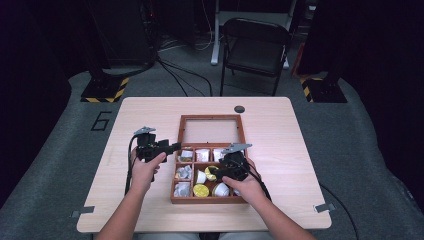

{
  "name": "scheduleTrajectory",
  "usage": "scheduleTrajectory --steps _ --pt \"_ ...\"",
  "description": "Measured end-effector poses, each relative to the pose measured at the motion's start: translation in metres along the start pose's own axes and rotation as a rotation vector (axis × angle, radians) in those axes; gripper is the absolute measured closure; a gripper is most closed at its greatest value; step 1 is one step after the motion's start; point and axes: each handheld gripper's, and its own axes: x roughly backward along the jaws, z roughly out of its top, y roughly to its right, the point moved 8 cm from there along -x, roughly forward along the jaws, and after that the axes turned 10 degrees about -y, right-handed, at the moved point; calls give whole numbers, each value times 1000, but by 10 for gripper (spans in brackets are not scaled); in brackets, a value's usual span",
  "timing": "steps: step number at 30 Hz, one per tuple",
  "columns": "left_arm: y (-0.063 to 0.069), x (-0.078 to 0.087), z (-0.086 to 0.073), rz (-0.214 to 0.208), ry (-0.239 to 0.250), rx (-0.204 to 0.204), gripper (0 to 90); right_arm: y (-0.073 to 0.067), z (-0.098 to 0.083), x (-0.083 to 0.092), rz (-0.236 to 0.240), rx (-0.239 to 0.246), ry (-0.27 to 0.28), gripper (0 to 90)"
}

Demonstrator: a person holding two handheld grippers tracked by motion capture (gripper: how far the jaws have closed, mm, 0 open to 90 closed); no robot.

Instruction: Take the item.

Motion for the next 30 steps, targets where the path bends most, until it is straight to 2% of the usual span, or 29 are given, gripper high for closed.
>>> scheduleTrajectory --steps 6,8,10,18,22,25,28,30 --pt "-1 2 0 6 4 -9 322 -1 -8 -6 4 -5 -19 417" --pt "0 2 0 1 6 1 322 -3 -10 -9 0 -1 -26 417" --pt "0 2 0 0 7 2 322 -3 -11 -12 -6 22 -34 417" --pt "3 3 0 -7 10 -15 322 -3 -13 -17 -8 16 -56 416" --pt "4 4 0 -8 14 -3 322 -2 -13 -19 -2 4 -80 401" --pt "3 6 1 -2 18 -17 322 -2 -13 -21 -10 -4 -91 398" --pt "4 7 1 -7 25 -8 322 0 -11 -22 -18 9 -94 389" --pt "3 8 1 -7 25 -11 322 -2 -11 -23 -12 -2 -110 390"
